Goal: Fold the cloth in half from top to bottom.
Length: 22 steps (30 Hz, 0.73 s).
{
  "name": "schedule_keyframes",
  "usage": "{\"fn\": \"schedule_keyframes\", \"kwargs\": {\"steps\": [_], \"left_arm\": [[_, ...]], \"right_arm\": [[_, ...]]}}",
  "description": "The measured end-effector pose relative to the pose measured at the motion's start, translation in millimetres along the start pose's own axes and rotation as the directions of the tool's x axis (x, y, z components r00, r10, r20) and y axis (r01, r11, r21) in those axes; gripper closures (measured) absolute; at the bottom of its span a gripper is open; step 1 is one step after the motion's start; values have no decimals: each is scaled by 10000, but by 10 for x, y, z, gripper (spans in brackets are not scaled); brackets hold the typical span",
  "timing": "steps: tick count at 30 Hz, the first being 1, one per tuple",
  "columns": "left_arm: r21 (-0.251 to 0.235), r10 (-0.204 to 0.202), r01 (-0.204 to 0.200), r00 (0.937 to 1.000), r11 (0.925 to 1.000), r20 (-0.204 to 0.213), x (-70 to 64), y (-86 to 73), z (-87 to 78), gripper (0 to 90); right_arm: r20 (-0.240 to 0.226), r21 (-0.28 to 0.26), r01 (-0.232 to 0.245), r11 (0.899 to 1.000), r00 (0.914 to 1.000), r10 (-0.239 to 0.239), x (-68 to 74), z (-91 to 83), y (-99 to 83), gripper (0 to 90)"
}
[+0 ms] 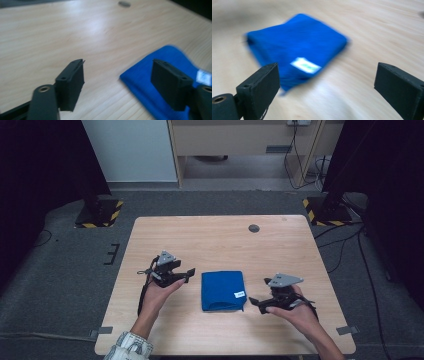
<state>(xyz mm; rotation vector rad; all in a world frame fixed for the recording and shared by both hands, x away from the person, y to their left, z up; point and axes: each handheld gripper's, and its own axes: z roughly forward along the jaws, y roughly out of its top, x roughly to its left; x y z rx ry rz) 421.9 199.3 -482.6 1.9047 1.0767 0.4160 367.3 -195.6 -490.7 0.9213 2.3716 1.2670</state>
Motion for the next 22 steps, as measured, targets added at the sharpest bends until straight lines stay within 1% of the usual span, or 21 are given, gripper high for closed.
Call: {"fn": "schedule_keyframes", "kwargs": {"steps": [1, 3, 4, 5, 6, 8, 9, 11, 12, 13, 14, 16, 17, 18, 19, 22], "left_arm": [[191, 72, -69, 9998, 9998, -198, 29, -44, 4, 225], [713, 283, -246, 9982, 9972, -526, 97, -138, 20, 194], [876, 311, -260, 9979, 9958, -574, 119, -166, 30, 174], [1098, 310, -240, 9975, 9937, -627, 148, -206, 46, 161], [1333, 368, -270, 9968, 9907, -710, 175, -245, 64, 139], [1794, 525, -357, 9946, 9831, -895, 226, -320, 107, 108], [1882, 488, -309, 9946, 9816, -912, 240, -342, 122, 99], [2122, 363, -178, 9958, 9771, -838, 261, -396, 157, 78], [2234, 385, -183, 9955, 9746, -864, 259, -411, 172, 71], [2348, 526, -293, 9942, 9716, -938, 258, -428, 186, 68], [2302, 687, -446, 9928, 9721, -978, 255, -440, 192, 55], [2247, 762, -510, 9916, 9731, -1049, 245, -452, 199, 46], [2202, 785, -531, 9910, 9740, -1084, 240, -459, 203, 40], [2097, 801, -558, 9908, 9762, -1091, 240, -473, 209, 31], [2003, 809, -580, 9908, 9780, -1084, 242, -484, 215, 15], [2023, 816, -585, 9908, 9776, -1076, 245, -481, 221, 5]], "right_arm": [[266, -30, -226, 9997, 9994, 227, -80, -20, -27, 65], [914, 15, -595, 9982, 9941, 591, -225, -30, -90, 68], [1209, 111, -871, 9961, 9890, 851, -307, -19, -135, 68], [1382, 209, -1099, 9937, 9847, 1060, -349, -8, -161, 68], [1619, 396, -1255, 9913, 9798, 1176, -406, 9, -196, 73], [2093, 770, -1643, 9834, 9670, 1452, -510, 51, -269, 83], [2274, 965, -1683, 9810, 9633, 1429, -557, 68, -298, 82], [2547, 1110, -1932, 9749, 9537, 1600, -615, 84, -332, 88], [2635, 1152, -2053, 9719, 9497, 1694, -645, 91, -349, 83], [2710, 1168, -2105, 9706, 9470, 1728, -661, 98, -359, 81], [2843, 1196, -2109, 9702, 9435, 1700, -683, 107, -375, 81], [2966, 1324, -2301, 9641, 9373, 1830, -716, 134, -411, 76], [3002, 1422, -2312, 9624, 9366, 1807, -725, 146, -425, 67], [3065, 1413, -2248, 9641, 9360, 1734, -722, 154, -434, 58], [3070, 1385, -2267, 9641, 9353, 1758, -724, 157, -436, 56], [3096, 1354, -2261, 9646, 9345, 1756, -718, 166, -438, 43]]}}
